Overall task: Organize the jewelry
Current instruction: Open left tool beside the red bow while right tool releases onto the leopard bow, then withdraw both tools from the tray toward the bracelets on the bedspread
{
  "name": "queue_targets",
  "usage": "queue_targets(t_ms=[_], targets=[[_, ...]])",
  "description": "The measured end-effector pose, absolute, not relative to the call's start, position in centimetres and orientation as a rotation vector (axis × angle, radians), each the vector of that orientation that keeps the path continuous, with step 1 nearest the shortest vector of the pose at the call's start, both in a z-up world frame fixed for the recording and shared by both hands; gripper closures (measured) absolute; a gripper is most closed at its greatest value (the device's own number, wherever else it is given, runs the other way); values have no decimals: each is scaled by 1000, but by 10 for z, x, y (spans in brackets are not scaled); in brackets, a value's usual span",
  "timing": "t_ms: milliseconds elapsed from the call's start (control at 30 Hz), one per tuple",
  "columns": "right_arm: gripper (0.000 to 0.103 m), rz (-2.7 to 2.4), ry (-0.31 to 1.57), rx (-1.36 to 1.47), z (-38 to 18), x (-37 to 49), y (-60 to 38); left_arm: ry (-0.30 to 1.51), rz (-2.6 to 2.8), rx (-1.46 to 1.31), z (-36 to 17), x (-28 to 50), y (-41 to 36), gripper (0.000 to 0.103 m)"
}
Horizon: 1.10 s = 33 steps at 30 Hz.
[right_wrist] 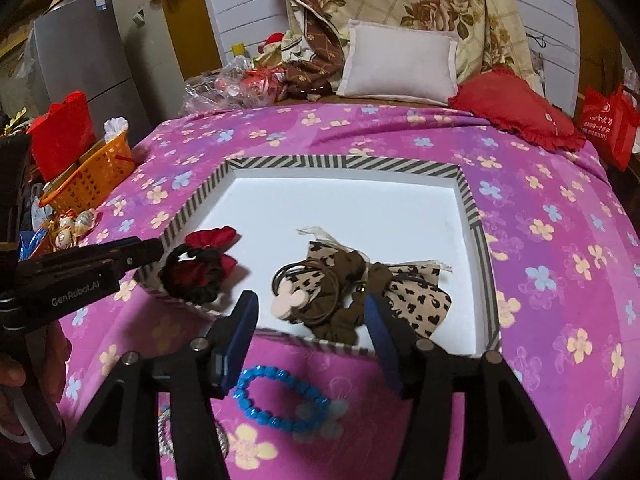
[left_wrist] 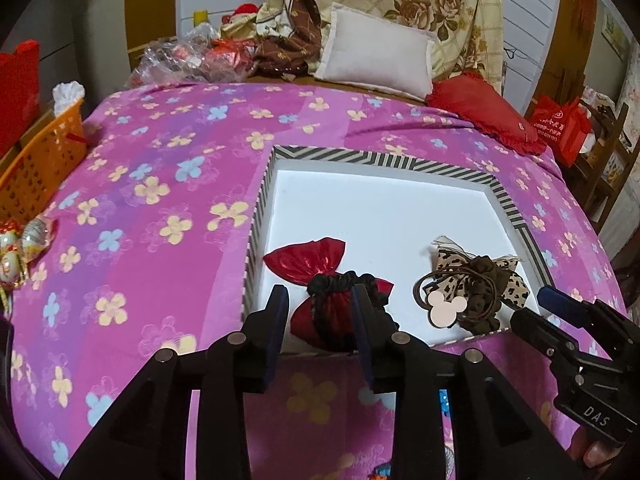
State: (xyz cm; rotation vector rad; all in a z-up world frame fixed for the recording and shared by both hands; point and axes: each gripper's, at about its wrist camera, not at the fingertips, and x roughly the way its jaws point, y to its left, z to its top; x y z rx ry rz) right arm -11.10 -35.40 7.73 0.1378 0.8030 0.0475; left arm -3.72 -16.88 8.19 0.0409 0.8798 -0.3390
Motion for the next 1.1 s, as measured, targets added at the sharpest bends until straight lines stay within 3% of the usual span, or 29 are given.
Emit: queue_targets(t_ms=[400,1100], targets=[[32,37,791,144,86,-143,-346,819,-289,114,91,-78,-158,94],[27,31,822,146,77,-207,-330,779,-271,123,95,-151,-138,94]])
